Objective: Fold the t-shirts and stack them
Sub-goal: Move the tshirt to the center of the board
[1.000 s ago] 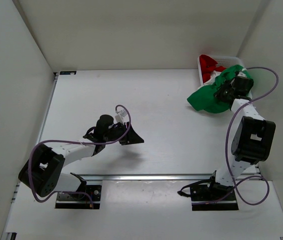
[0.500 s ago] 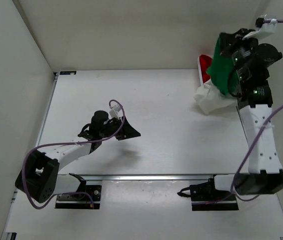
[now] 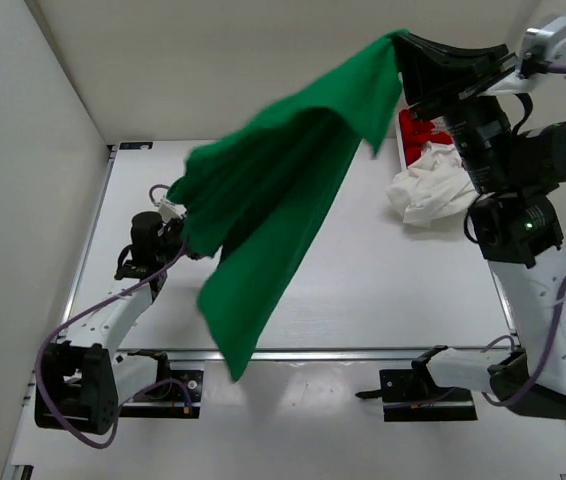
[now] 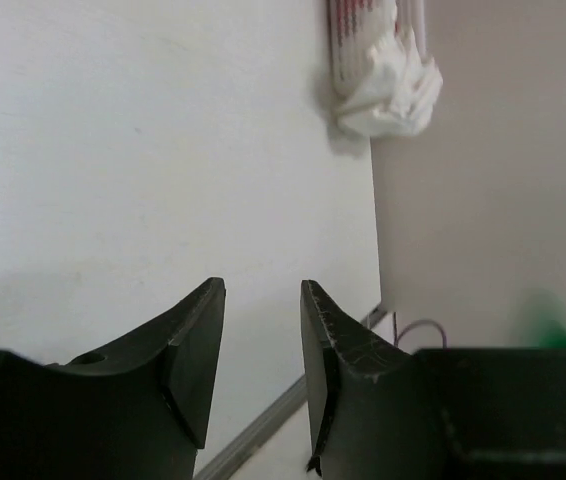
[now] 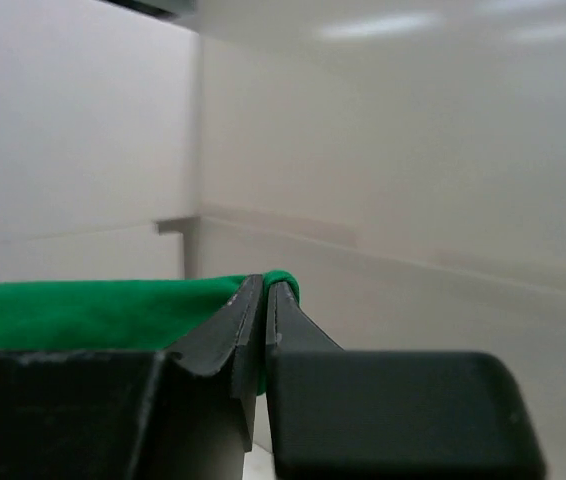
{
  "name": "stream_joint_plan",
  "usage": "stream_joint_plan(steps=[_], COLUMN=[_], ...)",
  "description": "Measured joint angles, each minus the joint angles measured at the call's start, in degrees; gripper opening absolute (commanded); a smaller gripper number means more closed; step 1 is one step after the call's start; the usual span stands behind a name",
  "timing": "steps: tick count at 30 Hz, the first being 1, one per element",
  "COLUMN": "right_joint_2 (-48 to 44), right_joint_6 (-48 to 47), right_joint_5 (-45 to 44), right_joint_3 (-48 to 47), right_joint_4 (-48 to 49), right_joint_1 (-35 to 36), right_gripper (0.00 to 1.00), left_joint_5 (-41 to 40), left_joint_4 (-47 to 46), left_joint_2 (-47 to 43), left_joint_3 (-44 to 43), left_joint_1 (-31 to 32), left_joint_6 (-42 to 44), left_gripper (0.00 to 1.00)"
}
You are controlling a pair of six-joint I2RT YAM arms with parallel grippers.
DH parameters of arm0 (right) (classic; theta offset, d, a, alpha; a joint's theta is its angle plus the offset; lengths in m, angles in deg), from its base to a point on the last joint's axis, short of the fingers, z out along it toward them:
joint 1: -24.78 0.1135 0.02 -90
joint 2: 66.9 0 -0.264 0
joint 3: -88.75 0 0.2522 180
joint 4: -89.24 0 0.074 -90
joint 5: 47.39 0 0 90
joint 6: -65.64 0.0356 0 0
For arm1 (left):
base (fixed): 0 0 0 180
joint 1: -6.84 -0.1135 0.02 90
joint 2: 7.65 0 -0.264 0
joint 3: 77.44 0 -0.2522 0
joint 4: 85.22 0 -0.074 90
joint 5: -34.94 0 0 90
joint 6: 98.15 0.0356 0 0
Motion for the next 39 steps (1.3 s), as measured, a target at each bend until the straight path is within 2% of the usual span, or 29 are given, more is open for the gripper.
stream_joint_plan(steps=[5, 8, 10, 13, 15, 20, 22, 24, 26, 29, 31, 33, 36, 38, 39], right_joint_2=[-4.7, -2.9, -0.3, 6.6, 12.8, 27.3, 31.3, 35.5, 38.1, 37.8, 31.7, 22.4, 7.5, 1.5, -0.2], right_joint_6=[19.2, 27.0, 28.9, 28.8, 27.5, 21.7, 20.0, 18.1, 16.9, 15.6, 16.1, 17.8, 21.3, 23.3, 24.4], right_joint_5=[15.7, 19.1, 19.4, 19.5, 19.3, 14.7, 13.1, 12.0, 11.3, 9.9, 9.1, 8.5, 7.4, 6.2, 5.0], right_joint_3=[25.7, 40.9, 48.7, 52.4, 50.9, 37.8, 31.4, 21.6, 13.5, 6.9, 12.5, 25.4, 48.2, 59.6, 64.2], right_joint_4=[9.0, 12.9, 12.5, 10.6, 8.8, 3.0, 0.2, -4.2, -6.9, -8.6, -7.3, -3.5, 0.0, 0.2, 0.3], right_joint_1=[-30.4, -37.6, -36.5, -30.0, -24.9, -15.7, -14.0, -12.7, -12.1, -11.7, -12.4, -14.3, -18.5, -21.9, -23.3], right_gripper=[0.0, 0.0, 0.0, 0.01, 0.0, 0.0, 0.06, 0.3, 0.43, 0.45, 0.48, 0.51, 0.41, 0.41, 0.4], left_joint_5=[1.1, 0.5, -0.7, -4.0, -6.1, -12.1, -15.0, -18.4, -20.5, -22.0, -22.6, -23.6, -25.5, -26.1, -26.0], left_joint_4=[-2.3, -1.0, 0.1, 1.6, 2.2, 3.2, 4.5, 6.3, 7.6, 9.5, 10.8, 11.9, 14.1, 13.8, 13.3], left_joint_2=[0.8, 2.4, 2.8, 3.0, 3.0, 3.0, 3.2, 4.5, 6.5, 10.6, 14.0, 17.4, 22.1, 23.4, 23.4], left_joint_3=[3.7, 5.2, 5.1, 3.4, 1.7, -0.3, -0.5, -1.0, -1.8, -3.2, -4.3, -5.8, -9.2, -9.7, -9.1], left_joint_1=[-6.1, -7.3, -6.8, -4.5, -2.0, 5.0, 8.5, 13.4, 17.4, 21.9, 22.9, 23.1, 23.7, 24.2, 24.2], left_joint_6=[-3.1, -3.5, -3.0, -1.7, -0.7, 2.3, 4.0, 5.9, 7.2, 9.2, 10.4, 11.3, 13.0, 13.5, 13.4], left_gripper=[0.45, 0.45, 0.45, 0.46, 0.45, 0.46, 0.46, 0.46, 0.48, 0.48, 0.5, 0.51, 0.55, 0.61, 0.6])
